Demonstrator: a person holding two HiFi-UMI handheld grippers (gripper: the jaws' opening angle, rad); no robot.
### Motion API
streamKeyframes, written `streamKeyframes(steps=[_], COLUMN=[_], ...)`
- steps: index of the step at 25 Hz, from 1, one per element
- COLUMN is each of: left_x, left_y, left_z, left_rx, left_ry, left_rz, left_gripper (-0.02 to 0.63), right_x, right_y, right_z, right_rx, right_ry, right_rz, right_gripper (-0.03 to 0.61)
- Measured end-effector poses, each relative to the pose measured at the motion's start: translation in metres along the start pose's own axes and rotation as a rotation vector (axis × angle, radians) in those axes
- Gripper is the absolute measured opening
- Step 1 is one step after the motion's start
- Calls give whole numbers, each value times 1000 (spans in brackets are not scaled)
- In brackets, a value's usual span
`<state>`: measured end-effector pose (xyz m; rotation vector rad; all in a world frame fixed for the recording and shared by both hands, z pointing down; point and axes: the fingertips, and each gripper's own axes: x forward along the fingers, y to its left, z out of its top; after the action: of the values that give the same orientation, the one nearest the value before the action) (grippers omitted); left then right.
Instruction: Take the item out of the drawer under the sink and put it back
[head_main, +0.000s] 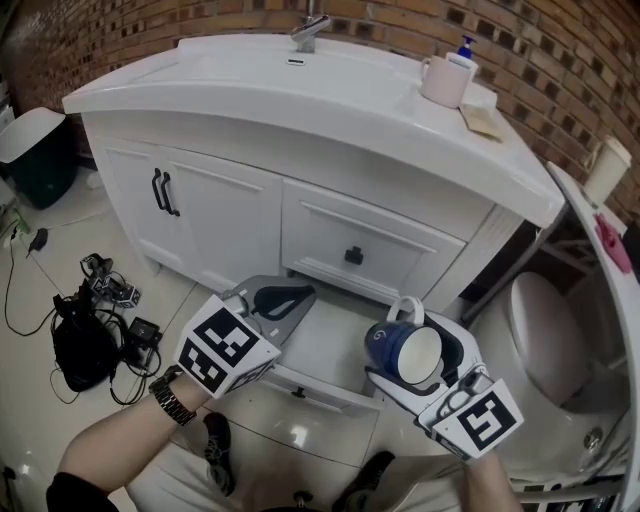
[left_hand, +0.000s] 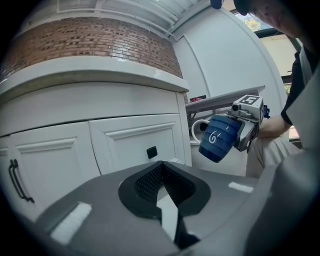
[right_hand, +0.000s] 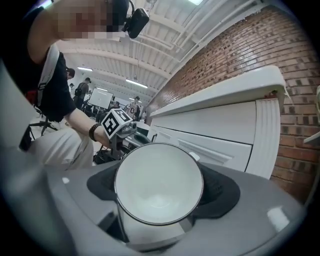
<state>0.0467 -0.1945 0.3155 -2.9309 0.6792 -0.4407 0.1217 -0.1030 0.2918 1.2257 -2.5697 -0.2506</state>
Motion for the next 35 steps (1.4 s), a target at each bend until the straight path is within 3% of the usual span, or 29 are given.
streamKeyframes(steps=[5, 8, 12, 14, 17, 22, 24, 29, 33, 35], left_x=[2, 2, 1, 3, 6, 0, -3, -7, -5, -3], left_y=[3, 2, 5, 5, 4, 12, 16, 21, 19, 17], left_z=[-2, -6, -8, -8, -12, -15, -17, -16, -15, -17], left_rx=[0, 5, -17, -64, -86, -93, -111, -150, -122, -93], left_ry=[25, 37, 45, 46, 59, 52, 50, 35, 29, 36], left_rz=[15, 10, 24, 21, 19, 33, 37, 39, 25, 20], left_gripper=[20, 20, 20, 20, 20, 20, 20, 20, 20, 20], right_x=[8, 37, 103, 124, 145, 166, 169, 152, 126, 102], right_y=[-1, -3, 11, 20, 37, 40, 36, 22, -6, -16], right_z=[0, -54, -135, -163, -180, -203, -211, -191, -126, -83], right_rx=[18, 61, 132, 161, 116, 32, 64, 142, 145, 94], right_ry=[2, 159, 368, 431, 469, 532, 546, 507, 270, 105], right_rz=[28, 66, 195, 240, 292, 261, 244, 243, 153, 87], right_gripper=[417, 417, 417, 417, 417, 417, 420, 469, 453, 259])
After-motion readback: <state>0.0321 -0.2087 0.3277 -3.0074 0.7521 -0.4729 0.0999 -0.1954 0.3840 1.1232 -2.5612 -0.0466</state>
